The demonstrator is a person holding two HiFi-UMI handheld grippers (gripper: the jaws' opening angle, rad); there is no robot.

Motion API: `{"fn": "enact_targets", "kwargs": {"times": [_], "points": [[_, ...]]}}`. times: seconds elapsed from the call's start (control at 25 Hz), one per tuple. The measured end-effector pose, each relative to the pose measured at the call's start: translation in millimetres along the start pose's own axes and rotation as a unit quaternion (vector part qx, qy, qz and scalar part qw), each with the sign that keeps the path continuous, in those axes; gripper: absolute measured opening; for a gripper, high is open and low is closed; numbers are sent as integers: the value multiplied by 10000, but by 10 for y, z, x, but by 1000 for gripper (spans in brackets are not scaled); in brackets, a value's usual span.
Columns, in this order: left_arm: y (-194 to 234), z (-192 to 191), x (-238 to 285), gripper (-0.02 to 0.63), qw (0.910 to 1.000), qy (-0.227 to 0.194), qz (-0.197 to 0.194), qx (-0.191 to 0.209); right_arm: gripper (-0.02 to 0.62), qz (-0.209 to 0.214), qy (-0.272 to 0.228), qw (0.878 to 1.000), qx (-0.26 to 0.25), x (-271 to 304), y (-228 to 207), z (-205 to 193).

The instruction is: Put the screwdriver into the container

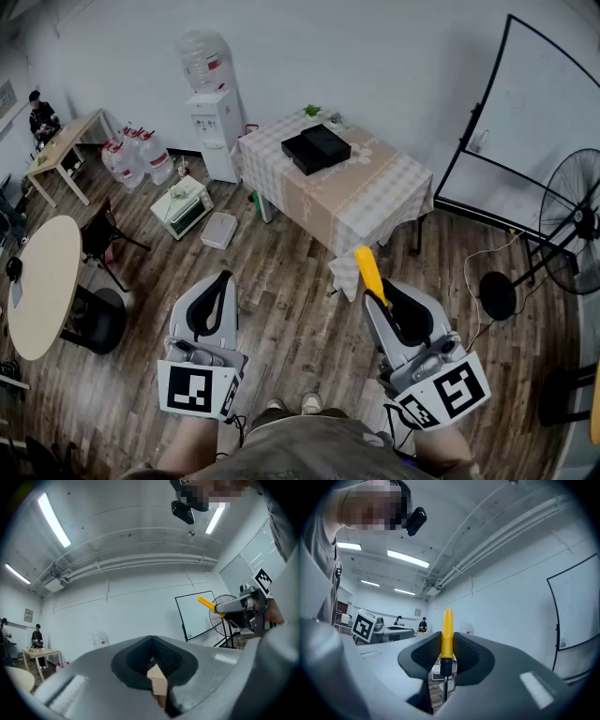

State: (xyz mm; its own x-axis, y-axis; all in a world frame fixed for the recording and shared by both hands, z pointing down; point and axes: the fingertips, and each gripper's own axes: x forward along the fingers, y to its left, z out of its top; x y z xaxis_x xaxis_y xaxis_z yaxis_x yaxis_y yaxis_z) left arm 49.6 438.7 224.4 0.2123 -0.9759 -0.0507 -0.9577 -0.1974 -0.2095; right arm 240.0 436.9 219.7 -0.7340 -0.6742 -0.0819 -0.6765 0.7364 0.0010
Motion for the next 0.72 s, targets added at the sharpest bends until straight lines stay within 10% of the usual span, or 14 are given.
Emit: {"fn": "enact_targets", "kwargs": {"times": [0.72], "points": [[-133, -73, 25, 0, 9999, 118, 22, 23, 107, -31, -4, 9998, 206, -95, -138, -105]]}}
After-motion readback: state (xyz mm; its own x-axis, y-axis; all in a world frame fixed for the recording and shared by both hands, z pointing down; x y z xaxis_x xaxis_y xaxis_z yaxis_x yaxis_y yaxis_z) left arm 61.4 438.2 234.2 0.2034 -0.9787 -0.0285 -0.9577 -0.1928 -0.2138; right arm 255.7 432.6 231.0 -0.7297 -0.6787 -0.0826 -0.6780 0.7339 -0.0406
